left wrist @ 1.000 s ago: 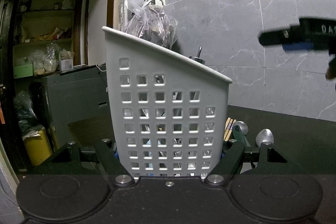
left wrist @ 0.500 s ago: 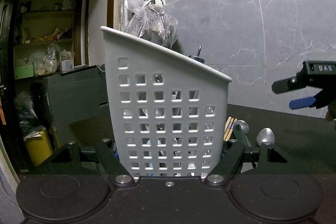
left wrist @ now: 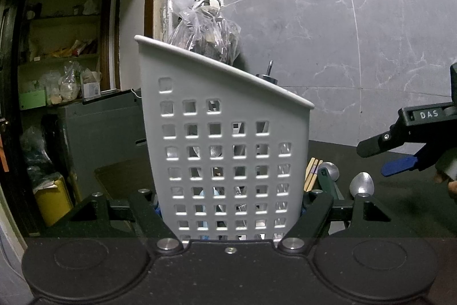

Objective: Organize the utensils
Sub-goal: 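Lower the right gripper onto the silver spoon and close on it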

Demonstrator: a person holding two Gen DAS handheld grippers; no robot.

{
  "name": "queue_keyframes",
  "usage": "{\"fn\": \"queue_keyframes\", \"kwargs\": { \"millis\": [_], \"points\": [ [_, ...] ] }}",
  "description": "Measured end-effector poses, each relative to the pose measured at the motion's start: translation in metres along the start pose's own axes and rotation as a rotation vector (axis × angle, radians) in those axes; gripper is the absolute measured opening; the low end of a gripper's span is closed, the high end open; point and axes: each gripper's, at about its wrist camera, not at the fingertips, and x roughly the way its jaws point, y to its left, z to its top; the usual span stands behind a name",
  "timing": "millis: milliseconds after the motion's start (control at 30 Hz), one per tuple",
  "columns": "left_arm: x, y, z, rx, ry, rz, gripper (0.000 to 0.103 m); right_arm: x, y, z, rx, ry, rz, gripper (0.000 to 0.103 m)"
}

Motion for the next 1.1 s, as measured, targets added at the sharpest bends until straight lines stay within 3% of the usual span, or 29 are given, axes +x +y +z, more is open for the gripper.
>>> {"fn": "queue_keyframes", "kwargs": {
  "millis": [500,767,933,1100],
  "points": [
    [0.000,-0.001,0.000,0.001,0.001,0.001,0.076,0.025,-0.016,0.009,0.002,0.085,-0.087,0.102],
    [0.001,-0.002,0.000,0.001,0.001,0.000,0.076,0.034,-0.016,0.011,-0.020,0.114,0.017,0.102],
    [0.001,-0.002,0.001,0.001,0.001,0.000,0.076,0.031,-0.013,0.009,-0.049,0.132,0.045,0.092],
    [0.001,-0.002,0.001,0.002,0.001,0.001,0.076,0.030,-0.007,0.007,-0.116,0.133,0.013,0.072]
  ]
}}
